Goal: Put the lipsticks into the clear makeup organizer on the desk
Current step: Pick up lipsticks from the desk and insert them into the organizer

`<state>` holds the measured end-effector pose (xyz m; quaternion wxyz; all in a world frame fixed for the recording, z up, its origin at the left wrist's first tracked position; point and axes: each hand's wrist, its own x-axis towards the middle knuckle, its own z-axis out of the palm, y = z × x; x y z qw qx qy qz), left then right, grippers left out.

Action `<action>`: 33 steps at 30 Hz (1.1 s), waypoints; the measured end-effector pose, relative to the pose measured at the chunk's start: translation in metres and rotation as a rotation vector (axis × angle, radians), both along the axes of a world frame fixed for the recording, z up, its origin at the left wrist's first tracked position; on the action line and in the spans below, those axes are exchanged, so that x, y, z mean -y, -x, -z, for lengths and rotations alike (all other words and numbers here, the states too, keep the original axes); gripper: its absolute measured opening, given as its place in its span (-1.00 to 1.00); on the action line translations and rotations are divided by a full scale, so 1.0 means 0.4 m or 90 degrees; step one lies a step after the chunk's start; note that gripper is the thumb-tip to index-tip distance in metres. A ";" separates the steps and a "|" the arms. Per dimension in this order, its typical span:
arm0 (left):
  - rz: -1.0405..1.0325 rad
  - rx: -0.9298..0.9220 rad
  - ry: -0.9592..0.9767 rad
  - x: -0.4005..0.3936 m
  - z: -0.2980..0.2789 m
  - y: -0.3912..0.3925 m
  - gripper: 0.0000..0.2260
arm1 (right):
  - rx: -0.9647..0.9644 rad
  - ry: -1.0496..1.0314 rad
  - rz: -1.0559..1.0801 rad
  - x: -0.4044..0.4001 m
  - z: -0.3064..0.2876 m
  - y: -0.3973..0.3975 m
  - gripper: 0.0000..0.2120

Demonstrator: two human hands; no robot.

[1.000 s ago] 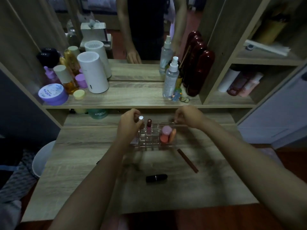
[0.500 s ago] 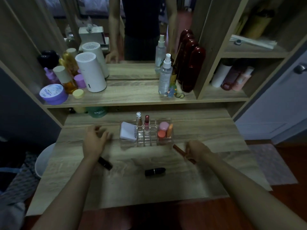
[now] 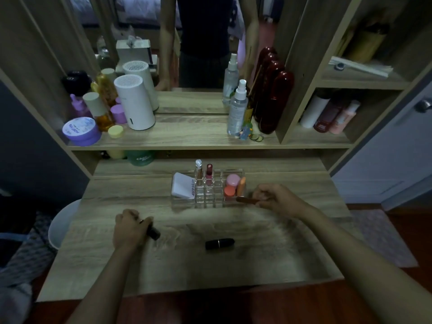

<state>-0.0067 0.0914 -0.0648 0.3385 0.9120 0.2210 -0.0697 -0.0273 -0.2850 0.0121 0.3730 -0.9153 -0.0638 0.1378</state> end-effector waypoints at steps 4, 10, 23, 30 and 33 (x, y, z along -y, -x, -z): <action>0.017 0.018 -0.006 0.017 0.006 0.008 -0.66 | 0.003 -0.080 0.009 -0.011 -0.037 -0.021 -0.91; 0.045 0.050 0.024 0.042 0.004 0.004 -0.74 | 0.048 -0.190 0.047 -0.063 -0.077 -0.070 -0.75; 0.050 0.080 0.049 0.059 0.012 0.011 -0.77 | 0.210 0.259 0.085 -0.121 -0.106 -0.183 -0.82; 0.054 0.109 0.070 0.063 -0.010 0.009 -0.83 | 0.162 0.386 0.003 -0.191 -0.100 -0.252 -0.77; 0.069 0.133 0.084 0.072 -0.027 0.009 -0.85 | 0.161 0.416 -0.014 -0.221 -0.084 -0.267 -0.78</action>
